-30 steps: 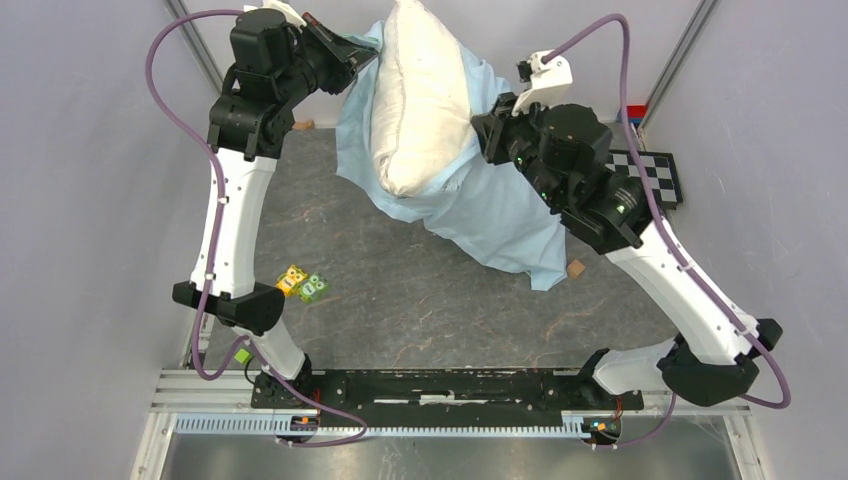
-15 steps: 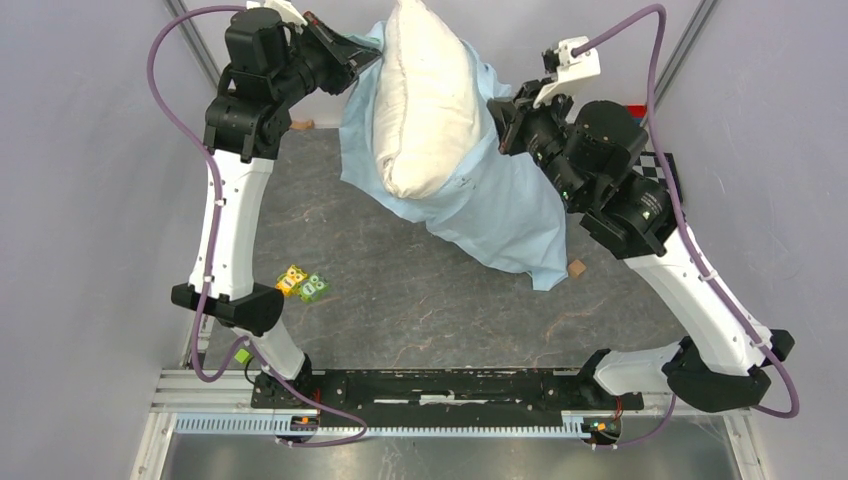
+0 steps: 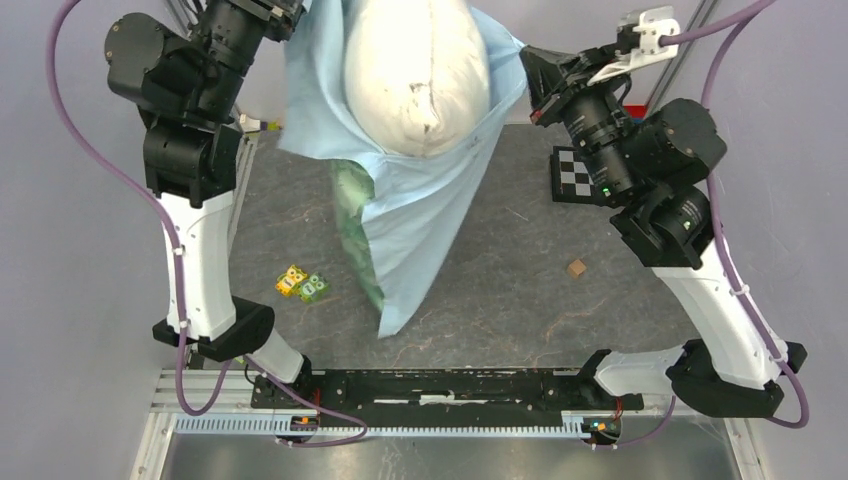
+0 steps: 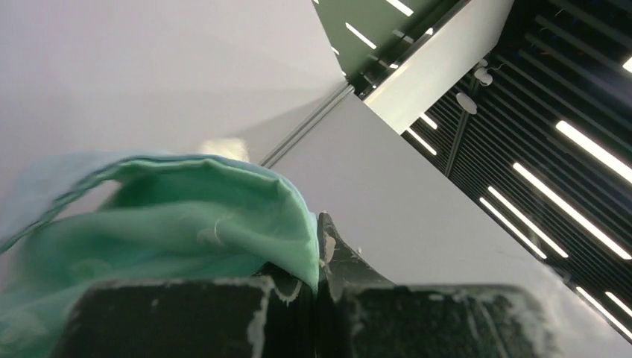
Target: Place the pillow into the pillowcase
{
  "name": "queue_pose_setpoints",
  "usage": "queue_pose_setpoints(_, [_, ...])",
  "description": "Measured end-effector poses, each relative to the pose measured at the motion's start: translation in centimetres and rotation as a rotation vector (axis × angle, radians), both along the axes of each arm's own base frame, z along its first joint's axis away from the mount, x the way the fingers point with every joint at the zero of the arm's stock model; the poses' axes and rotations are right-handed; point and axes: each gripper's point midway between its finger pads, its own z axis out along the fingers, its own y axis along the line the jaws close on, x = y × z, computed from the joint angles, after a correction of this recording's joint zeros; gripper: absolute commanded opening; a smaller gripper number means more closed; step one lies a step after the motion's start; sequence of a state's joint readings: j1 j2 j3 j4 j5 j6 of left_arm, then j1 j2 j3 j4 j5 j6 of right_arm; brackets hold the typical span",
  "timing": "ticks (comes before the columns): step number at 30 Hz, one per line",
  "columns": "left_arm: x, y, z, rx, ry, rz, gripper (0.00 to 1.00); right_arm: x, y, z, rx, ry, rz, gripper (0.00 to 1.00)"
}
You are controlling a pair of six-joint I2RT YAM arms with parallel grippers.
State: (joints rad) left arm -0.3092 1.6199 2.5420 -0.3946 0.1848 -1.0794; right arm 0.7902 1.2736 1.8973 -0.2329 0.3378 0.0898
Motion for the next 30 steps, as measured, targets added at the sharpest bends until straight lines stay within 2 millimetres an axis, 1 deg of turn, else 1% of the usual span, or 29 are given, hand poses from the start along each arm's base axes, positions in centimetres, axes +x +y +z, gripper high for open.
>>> queue_pose_setpoints(2, [-0.9, 0.2, 0.4, -0.002, -0.012, -0.006, 0.03, -0.4, -1.1, 1.2, 0.000, -0.030, -0.033, 0.00])
queue_pose_setpoints(3, [-1.1, 0.1, 0.2, 0.005, -0.009, -0.014, 0.03, -0.5, -1.3, 1.9, -0.001, -0.045, -0.043, 0.00])
queue_pose_setpoints(6, [-1.0, -0.8, -1.9, 0.051, 0.049, -0.055, 0.03, -0.5, -1.4, 4.4, 0.014, -0.107, -0.065, 0.00])
queue_pose_setpoints(7, [-0.8, -1.0, -2.6, 0.064, 0.069, -0.062, 0.03, -0.4, -1.4, 4.9, 0.021, -0.121, -0.071, 0.00])
queue_pose_setpoints(8, [-0.8, -1.0, -2.8, 0.071, 0.078, -0.063, 0.03, -0.3, -1.4, 5.3, 0.028, -0.131, -0.076, 0.00])
queue_pose_setpoints(9, [-0.7, -0.9, -2.9, 0.074, 0.086, -0.054, 0.03, -0.2, -1.3, 5.4, 0.031, -0.133, -0.077, 0.00])
queue_pose_setpoints(10, [-0.9, -0.6, -2.3, 0.070, 0.078, -0.037, 0.03, -0.2, -1.3, 5.2, 0.032, -0.134, -0.076, 0.00])
queue_pose_setpoints(12, [-1.5, 0.6, -0.8, 0.044, 0.044, 0.008, 0.03, -0.1, -1.0, 3.9, 0.036, -0.119, -0.061, 0.00])
queue_pose_setpoints(13, [-1.9, 1.0, -0.2, 0.027, 0.027, 0.027, 0.03, -0.1, -0.9, 2.9, 0.038, -0.108, -0.051, 0.00])
queue_pose_setpoints(15, [-2.5, 1.9, 1.2, -0.014, -0.011, 0.057, 0.03, -0.1, -1.1, 1.4, 0.038, -0.091, -0.052, 0.00])
queue_pose_setpoints(17, [-2.8, 2.1, 2.0, -0.041, -0.034, 0.053, 0.03, -0.3, -1.8, 1.3, 0.049, -0.091, -0.070, 0.00])
queue_pose_setpoints(19, [-2.4, 1.4, 2.0, -0.048, -0.036, 0.015, 0.03, -0.4, -2.7, 1.9, 0.046, -0.089, -0.105, 0.00])
queue_pose_setpoints(21, [-1.6, 0.0, 1.1, -0.027, -0.021, -0.033, 0.03, -0.2, -3.5, 2.8, 0.028, -0.086, -0.152, 0.00])
queue_pose_setpoints(22, [-0.9, -1.0, 0.2, -0.013, 0.003, -0.059, 0.03, 0.0, -3.8, 3.5, 0.023, -0.092, -0.177, 0.00])
queue_pose_setpoints(23, [-0.3, -2.3, -1.2, 0.008, 0.039, -0.089, 0.03, 0.1, -4.1, 4.2, 0.022, -0.101, -0.202, 0.00])
queue_pose_setpoints(24, [0.4, -4.0, -3.1, 0.039, 0.084, -0.126, 0.03, 0.2, -4.2, 4.8, 0.018, -0.113, -0.216, 0.00])
queue_pose_setpoints(26, [1.3, -6.2, -5.8, 0.086, 0.151, -0.168, 0.03, 0.4, -4.2, 5.1, 0.002, -0.122, -0.234, 0.00])
queue_pose_setpoints(27, [1.7, -7.0, -7.0, 0.109, 0.179, -0.181, 0.03, 0.5, -4.3, 5.0, -0.005, -0.120, -0.245, 0.00])
queue_pose_setpoints(28, [2.0, -7.4, -7.6, 0.127, 0.195, -0.184, 0.03, 0.6, -4.3, 4.8, -0.011, -0.116, -0.249, 0.00])
queue_pose_setpoints(29, [2.3, -7.6, -8.0, 0.144, 0.211, -0.182, 0.03, 0.8, -4.2, 4.7, -0.018, -0.112, -0.249, 0.00])
queue_pose_setpoints(30, [2.5, -7.6, -7.9, 0.151, 0.210, -0.176, 0.03, 0.9, -4.1, 4.6, -0.022, -0.111, -0.247, 0.00])
